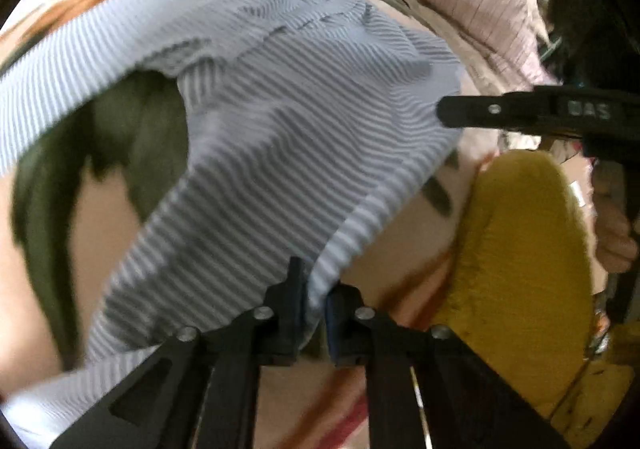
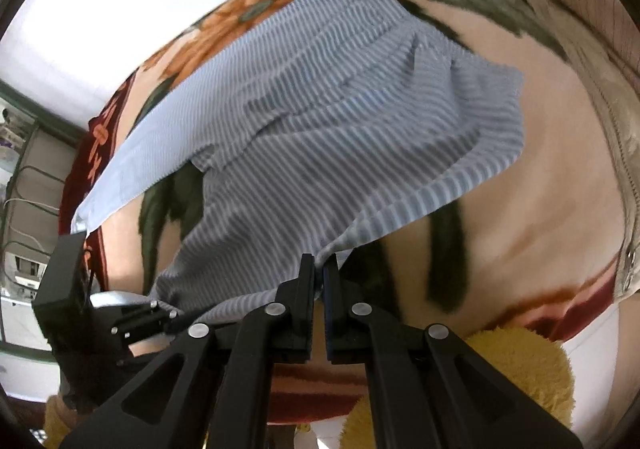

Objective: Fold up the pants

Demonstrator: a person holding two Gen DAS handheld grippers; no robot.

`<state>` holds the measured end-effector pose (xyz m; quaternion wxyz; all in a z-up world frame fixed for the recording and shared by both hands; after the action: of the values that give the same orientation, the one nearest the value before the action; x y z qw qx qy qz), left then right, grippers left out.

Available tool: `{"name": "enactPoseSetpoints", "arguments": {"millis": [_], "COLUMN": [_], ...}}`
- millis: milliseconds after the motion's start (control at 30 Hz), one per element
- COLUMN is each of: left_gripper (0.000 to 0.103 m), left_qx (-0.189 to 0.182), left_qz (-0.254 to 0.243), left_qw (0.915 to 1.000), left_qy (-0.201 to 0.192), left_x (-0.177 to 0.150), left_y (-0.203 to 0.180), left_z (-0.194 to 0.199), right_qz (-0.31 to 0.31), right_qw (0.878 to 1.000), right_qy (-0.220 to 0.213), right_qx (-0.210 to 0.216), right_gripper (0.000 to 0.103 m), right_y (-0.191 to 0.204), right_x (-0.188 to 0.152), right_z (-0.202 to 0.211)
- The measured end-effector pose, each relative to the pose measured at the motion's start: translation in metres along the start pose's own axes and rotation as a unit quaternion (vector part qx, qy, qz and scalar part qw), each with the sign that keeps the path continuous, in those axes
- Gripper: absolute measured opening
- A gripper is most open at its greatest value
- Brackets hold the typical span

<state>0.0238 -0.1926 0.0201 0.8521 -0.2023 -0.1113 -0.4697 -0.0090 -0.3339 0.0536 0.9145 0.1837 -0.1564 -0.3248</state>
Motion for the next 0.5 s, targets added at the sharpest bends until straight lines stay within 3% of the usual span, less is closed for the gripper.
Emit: {"name": "enactPoseSetpoints", "arguments": {"millis": [133, 200, 400, 500], "left_gripper": [0.006, 0.006, 0.006, 0.006], "left_qx": [-0.011, 0.002, 0.011, 0.013], "left_qz": [0.029, 0.041, 0.084, 0.097], "left_qw": [0.9993, 0.9987, 0.9950, 0.9937], "left_qy": [-0.023, -0.031, -0.052, -0.055], "left_x": [-0.013, -0.018, -0.026, -0.028], "left_y": [-0.009, -0.010, -0.010, -0.008], "left_z": [0.012, 0.018, 0.028, 0.029], "right_qz": [-0.013, -0.021, -0.084, -0.109], "right_qw": [1.000, 0.999, 0.991, 0.989], "right_qy": [-0.013, -0.043, -0.095, -0.089], "right_qx": [0.012, -0.005, -0.036, -0.036], "right_gripper": [0.032, 0.037, 0.043, 0.043], "right_y": [-0.013, -0.027, -0.082, -0.102], "right_x": [0.009, 0.022, 0.074, 0.095], "right_z": [0.009, 0.021, 0.027, 0.015]}}
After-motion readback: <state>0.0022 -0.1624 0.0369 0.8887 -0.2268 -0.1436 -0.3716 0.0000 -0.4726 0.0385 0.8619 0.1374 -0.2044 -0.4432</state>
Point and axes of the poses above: each gripper's, at about its wrist camera, not at the fingertips, and z roughly against the way its jaws point, y to its left, x to its top, the point moved 5 cm from there along -z, roughly the way its jaws point, and after that the axes turned 12 degrees about -z, right-handed, at the moved point
